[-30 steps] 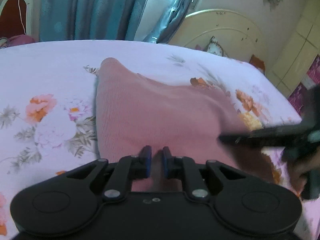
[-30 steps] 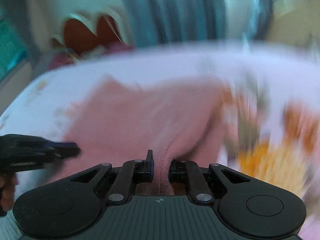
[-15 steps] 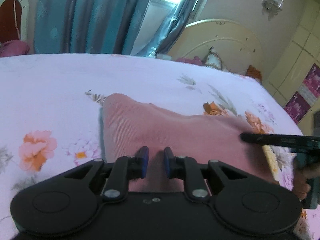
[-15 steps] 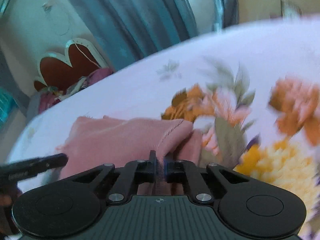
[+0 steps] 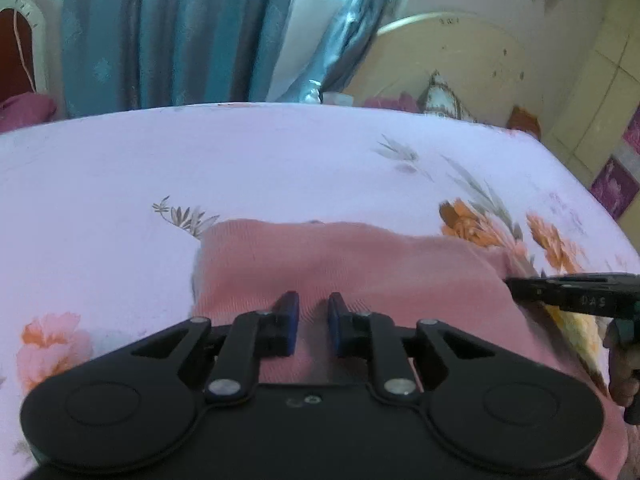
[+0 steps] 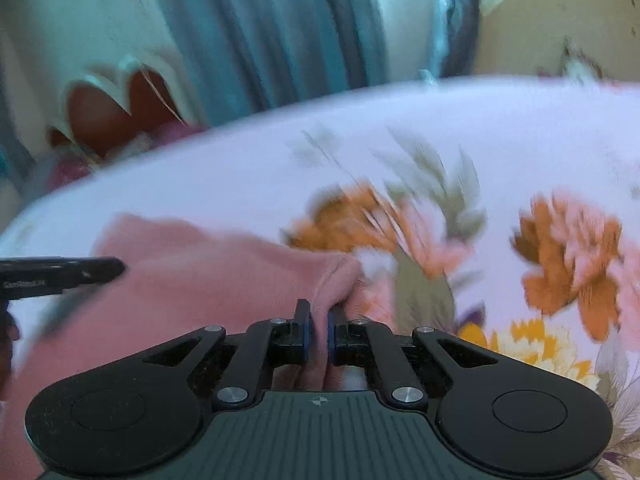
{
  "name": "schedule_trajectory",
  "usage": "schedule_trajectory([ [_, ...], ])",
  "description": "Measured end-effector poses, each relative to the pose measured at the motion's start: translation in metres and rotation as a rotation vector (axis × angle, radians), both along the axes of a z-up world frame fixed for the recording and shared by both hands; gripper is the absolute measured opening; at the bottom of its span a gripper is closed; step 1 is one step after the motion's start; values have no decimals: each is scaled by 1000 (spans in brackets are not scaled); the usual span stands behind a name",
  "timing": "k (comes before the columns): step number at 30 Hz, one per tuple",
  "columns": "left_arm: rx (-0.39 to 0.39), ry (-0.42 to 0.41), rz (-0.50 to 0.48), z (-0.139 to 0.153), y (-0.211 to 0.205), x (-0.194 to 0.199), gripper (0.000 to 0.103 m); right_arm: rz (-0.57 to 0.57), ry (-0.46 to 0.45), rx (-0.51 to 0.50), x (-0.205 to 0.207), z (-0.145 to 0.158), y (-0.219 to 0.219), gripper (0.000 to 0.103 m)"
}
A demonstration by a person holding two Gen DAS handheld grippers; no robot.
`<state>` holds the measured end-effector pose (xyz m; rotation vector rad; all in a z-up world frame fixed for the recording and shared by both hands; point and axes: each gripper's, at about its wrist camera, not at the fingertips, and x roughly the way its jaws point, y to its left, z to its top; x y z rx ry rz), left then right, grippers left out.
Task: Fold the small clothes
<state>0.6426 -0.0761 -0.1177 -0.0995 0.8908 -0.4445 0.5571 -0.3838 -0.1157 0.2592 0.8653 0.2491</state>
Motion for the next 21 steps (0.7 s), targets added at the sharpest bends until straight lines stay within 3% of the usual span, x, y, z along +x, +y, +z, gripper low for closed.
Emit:
schedule_trajectory([
  [2,-8,11,3,10,4,-4,19,-7,5,-28,-2,9,-1,6],
  [4,-37,-18,-6,25,13,-23,20,-46,-20,-80,-18,22,-2,26],
  [5,-75,-30,-19,32,21,-38,20,-54,-47,-98,-29,29,-4,49],
  [7,-111,-41,-24,41,31,-67,20,-17,-93,-36,-57,42,-9,51],
  [8,-116,-41,-34,42,32,-79,20,-6,-92,-17,-68,45,-11,50],
  [10,-141,-33,-43,42,37,-109,20,38,-75,22,-93,48,-11,27],
  [11,-163,-16,-45,39,39,-120,18,58,-69,41,-105,49,-10,9],
  [13,-156,-7,-50,33,36,-137,17,123,-64,37,-120,50,1,6],
  [15,-98,-22,-56,28,29,-144,17,213,-61,6,-136,47,18,6],
  [17,-107,3,-45,21,28,-141,18,265,-30,-119,-143,30,37,6],
  [18,-114,26,-42,19,28,-137,19,256,-13,-209,-145,17,41,0],
  [21,-18,-6,-98,22,13,-135,20,179,-21,-161,-148,14,35,0],
])
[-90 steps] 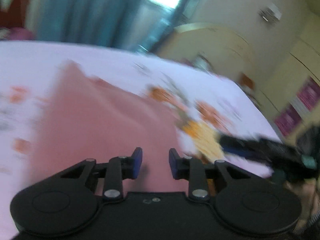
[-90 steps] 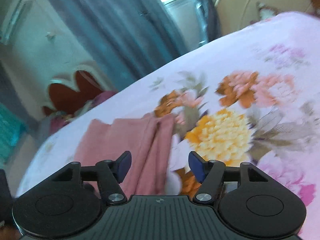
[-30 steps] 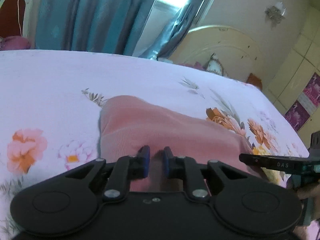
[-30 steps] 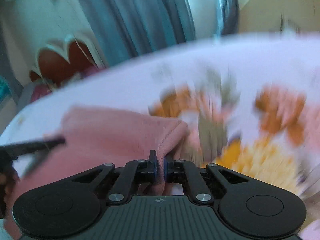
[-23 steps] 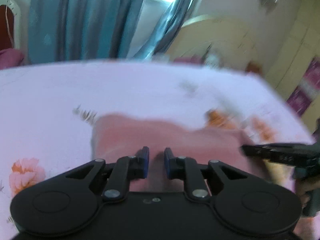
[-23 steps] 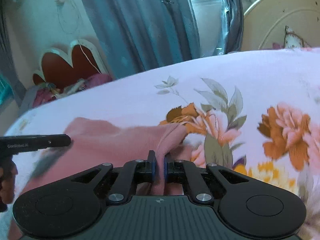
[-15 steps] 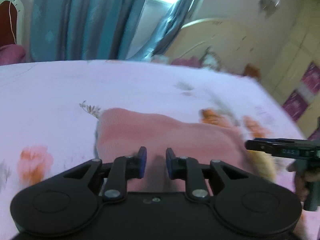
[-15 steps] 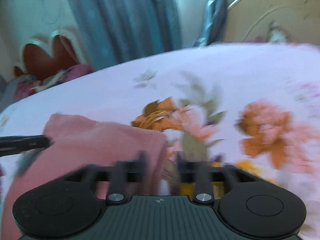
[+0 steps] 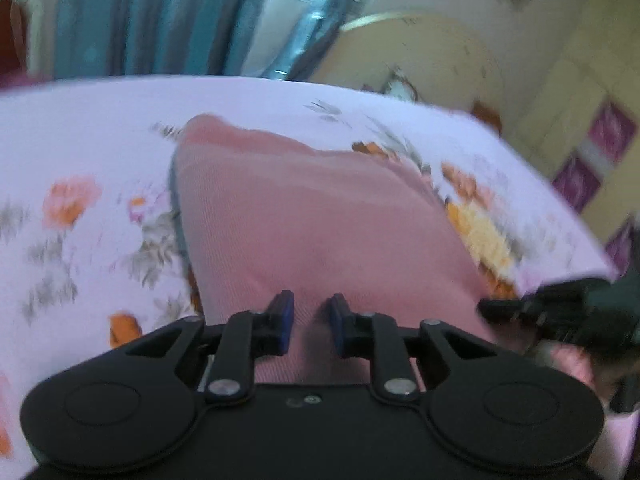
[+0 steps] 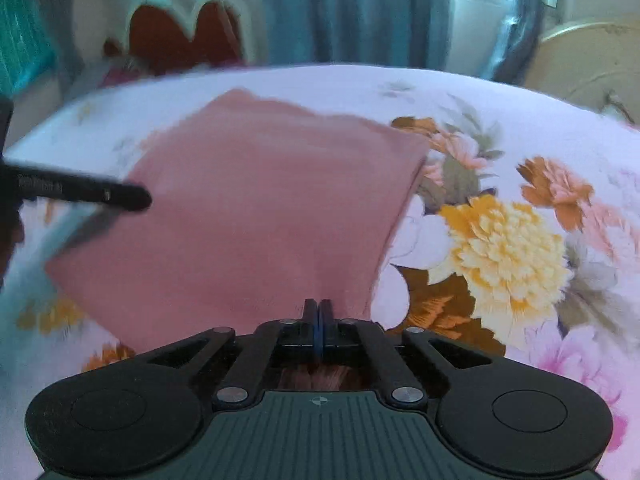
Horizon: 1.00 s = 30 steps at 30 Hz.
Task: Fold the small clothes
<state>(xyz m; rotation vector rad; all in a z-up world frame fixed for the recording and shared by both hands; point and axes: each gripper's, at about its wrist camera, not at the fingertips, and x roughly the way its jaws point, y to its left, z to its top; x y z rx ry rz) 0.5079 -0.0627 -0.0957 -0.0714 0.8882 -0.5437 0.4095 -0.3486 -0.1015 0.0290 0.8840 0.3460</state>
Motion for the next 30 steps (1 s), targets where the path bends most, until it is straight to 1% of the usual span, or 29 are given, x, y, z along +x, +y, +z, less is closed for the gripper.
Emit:
schedule_trajectory([
  [1,27,-5,-16,4,-2,0,19,-9,-8,-28,-2,3,7,0],
  [3,29,-9,-31,19,4,-9,17,-19,-42,-74,-14,17,21,0],
  [5,8,-19,-36,31,15,-26,17,-30,-65,-35,-24,27,24,0],
  [6,1,-8,-29,32,21,-35,17,-30,-58,-24,-28,27,26,0],
  [8,14,22,-31,26,24,-49,17,-36,-33,-50,-33,18,29,0],
  [10,74,59,-32,10,21,-56,17,-65,24,-81,-36,4,27,0],
  [11,90,74,-32,1,19,-57,17,-81,12,-62,-39,0,24,0],
  [12,89,59,-32,-3,17,-58,17,-103,17,-43,-38,-2,21,0],
  [14,97,59,-38,-1,16,-53,17,-116,34,-57,-35,2,26,0],
  [15,88,64,-38,3,18,-51,17,-123,39,-57,-34,6,26,0],
  [16,68,58,-36,9,22,-51,17,-140,32,-34,-34,13,25,0],
  [18,42,39,-23,17,33,-51,19,-194,-16,62,-38,29,11,0],
  [19,38,32,-7,18,39,-49,35,-222,-30,109,-37,35,3,0],
  [20,28,27,26,17,46,-44,60,-246,-36,137,-34,39,-3,0],
  [21,19,25,61,17,50,-40,75,-272,-33,160,-27,41,-10,0],
  [22,-1,20,102,17,55,-35,95,-292,-21,172,-16,41,-15,9],
  [23,-39,22,130,16,58,-27,97,-309,-21,187,-7,41,-21,53],
  [24,-77,46,149,13,62,-18,96,-304,-39,220,1,39,-27,80],
  [25,-98,76,161,10,63,-10,90,-292,-23,254,11,36,-33,80],
  [26,-122,98,168,6,65,-2,83,-293,11,282,20,32,-38,75],
  [27,-150,123,177,2,66,6,82,-291,44,320,31,25,-45,60],
  [28,-176,161,189,-5,67,14,79,-294,71,354,42,18,-52,51],
  [30,-221,223,207,-17,70,27,77,-304,127,414,60,2,-65,51],
])
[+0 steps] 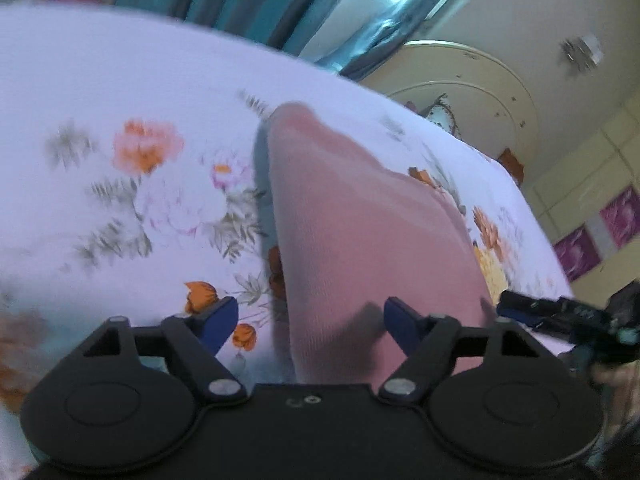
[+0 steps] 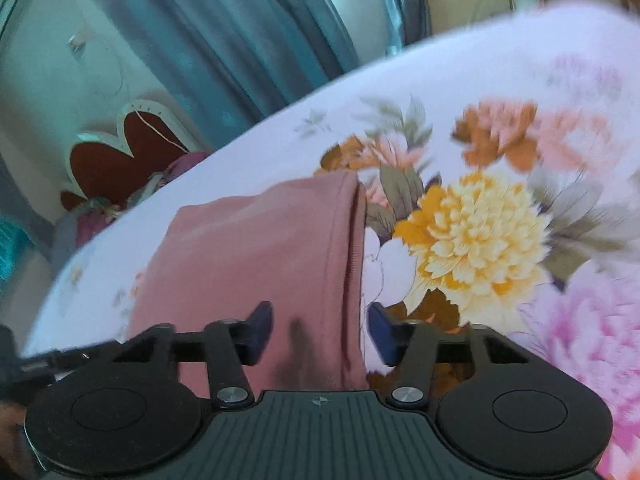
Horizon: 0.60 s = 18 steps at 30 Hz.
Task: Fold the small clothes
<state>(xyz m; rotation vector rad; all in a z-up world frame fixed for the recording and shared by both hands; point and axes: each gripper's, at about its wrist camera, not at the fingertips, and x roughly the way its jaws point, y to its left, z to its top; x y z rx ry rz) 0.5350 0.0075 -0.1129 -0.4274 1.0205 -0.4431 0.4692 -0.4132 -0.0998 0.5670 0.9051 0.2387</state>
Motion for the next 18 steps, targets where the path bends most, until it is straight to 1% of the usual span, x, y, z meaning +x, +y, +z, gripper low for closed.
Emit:
schedule_trajectory([
  [3,-71,45,26,-12,2,12,76,18,71,89,19,-21,-16,51],
  [6,-78,53,34,-15,-2,20,72,52,101,202,32,-34,-32,51],
  [8,-62,52,17,-16,-9,27,70,82,124,291,41,-41,-37,51],
  [9,-53,52,12,-16,-14,31,70,95,130,308,45,-45,-35,51],
  [10,-42,52,6,-16,-19,34,70,109,119,308,48,-45,-32,51],
  [12,-23,54,-4,-15,-28,40,61,147,112,284,56,-43,-23,51],
  [13,-18,63,-11,-13,-32,43,59,170,108,263,57,-41,-20,51],
  [16,15,61,-23,-9,-34,42,58,215,103,214,57,-36,-26,51],
  [18,16,67,-23,-11,-33,40,58,243,96,186,52,-33,-28,51],
])
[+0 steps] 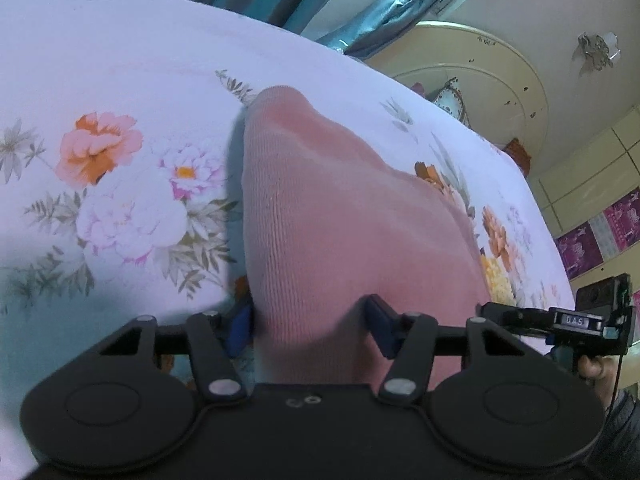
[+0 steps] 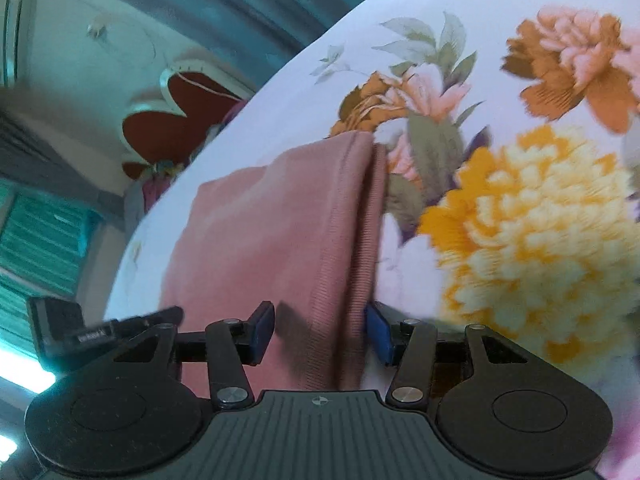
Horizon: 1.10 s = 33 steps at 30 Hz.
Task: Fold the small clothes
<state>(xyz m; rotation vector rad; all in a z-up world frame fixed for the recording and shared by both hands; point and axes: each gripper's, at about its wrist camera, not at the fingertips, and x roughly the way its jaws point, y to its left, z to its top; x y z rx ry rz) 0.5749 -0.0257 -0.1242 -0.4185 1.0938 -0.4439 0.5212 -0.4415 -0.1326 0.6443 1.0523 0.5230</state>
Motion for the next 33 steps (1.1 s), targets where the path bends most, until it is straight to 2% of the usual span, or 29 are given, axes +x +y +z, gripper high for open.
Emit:
schedule_trajectory([
  [3,6,4,6,-2,-5,3,59,35,-43,-47,0,1,19,51],
  [4,32,-7,-2,0,-12,5,57,36,-60,-80,1,3,29,37],
  [5,76,-32,-15,3,-20,6,50,37,-78,-133,2,4,39,28],
  [7,183,-95,-54,16,-39,4,39,38,-119,-209,-1,9,59,23],
  [8,237,-134,-75,25,-48,1,33,38,-137,-247,-4,14,65,22],
  [10,311,-215,-117,42,-60,-9,32,13,-166,-241,-11,23,65,20],
  [11,338,-225,-132,43,-64,-12,32,2,-176,-230,-16,27,63,20],
  [13,373,-203,-150,33,-69,-9,32,-3,-153,-284,-18,23,66,20],
  [14,365,-196,-147,27,-67,-7,33,4,-129,-316,-17,15,68,20],
  [17,299,-189,-125,21,-54,-4,32,-28,-101,-280,-15,9,64,20],
  [19,293,-209,-132,22,-51,-8,32,-39,-108,-301,-19,13,68,20],
  [24,235,-237,-144,44,-34,-13,29,-76,-180,-330,-27,52,86,20],
  [27,253,-284,-154,62,-22,-22,29,-56,-217,-359,-32,78,107,19],
  [29,236,-300,-145,73,-8,-25,29,-37,-253,-388,-37,92,126,19],
  [33,238,-335,-134,93,28,-34,29,-29,-298,-389,-44,113,162,19],
])
